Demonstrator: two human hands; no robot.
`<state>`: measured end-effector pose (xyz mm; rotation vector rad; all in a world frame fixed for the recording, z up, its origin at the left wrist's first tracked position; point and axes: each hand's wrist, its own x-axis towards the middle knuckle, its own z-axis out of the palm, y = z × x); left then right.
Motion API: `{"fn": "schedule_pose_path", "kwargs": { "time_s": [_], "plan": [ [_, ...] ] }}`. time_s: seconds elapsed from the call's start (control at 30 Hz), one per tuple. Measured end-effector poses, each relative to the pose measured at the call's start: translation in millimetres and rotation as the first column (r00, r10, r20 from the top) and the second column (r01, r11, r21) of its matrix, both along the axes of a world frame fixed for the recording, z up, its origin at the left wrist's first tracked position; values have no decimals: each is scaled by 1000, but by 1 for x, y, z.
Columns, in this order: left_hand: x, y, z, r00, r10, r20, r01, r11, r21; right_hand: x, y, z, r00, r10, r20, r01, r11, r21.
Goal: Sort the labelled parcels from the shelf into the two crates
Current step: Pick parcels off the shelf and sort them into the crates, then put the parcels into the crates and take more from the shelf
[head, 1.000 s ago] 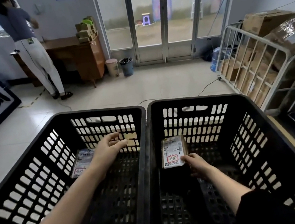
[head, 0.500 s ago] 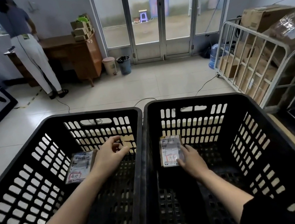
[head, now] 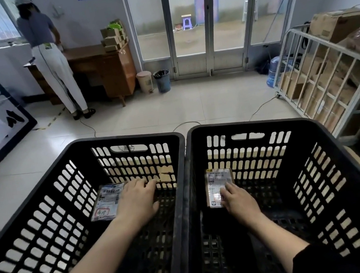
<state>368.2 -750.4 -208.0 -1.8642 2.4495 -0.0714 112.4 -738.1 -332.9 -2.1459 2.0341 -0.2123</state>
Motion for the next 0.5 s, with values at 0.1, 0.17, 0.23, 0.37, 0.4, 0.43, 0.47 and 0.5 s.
{"fn": "schedule_pose_path", "kwargs": {
  "time_s": [0.1, 0.17, 0.23, 0.37, 0.4, 0.43, 0.47, 0.5],
  "plan": [
    [6, 9, 13, 1000, -8, -7, 8, 999, -34, -2, 1, 20, 1000, -11, -29, 14, 994, 106],
    [12, 15, 24, 1000, -17, -14, 16, 998, -66, -2, 6, 37, 998, -54, -22, 57, 986, 155],
    [16, 23, 35, 1000, -17, -20, 15, 996, -89, 0, 11, 59, 997, -75, -30, 79, 987, 142],
    [18, 42, 54, 1000, -26, -18, 23, 991, -130, 2, 25, 115, 995, -60, -79, 62, 998, 14],
    [18, 47, 58, 999, -29, -27, 25, 991, -135, 3, 30, 126, 994, -56, -90, 55, 998, -10],
    [18, 52, 61, 999, -34, -37, 28, 989, -144, 4, 36, 137, 994, -54, -100, 51, 998, -33],
    [19, 57, 65, 998, -41, -47, 33, 987, -154, 4, 42, 146, 993, -54, -108, 49, 998, -49],
    [19, 62, 69, 997, -47, -54, 38, 986, -160, 5, 49, 155, 992, -55, -114, 48, 997, -60]
  ]
}}
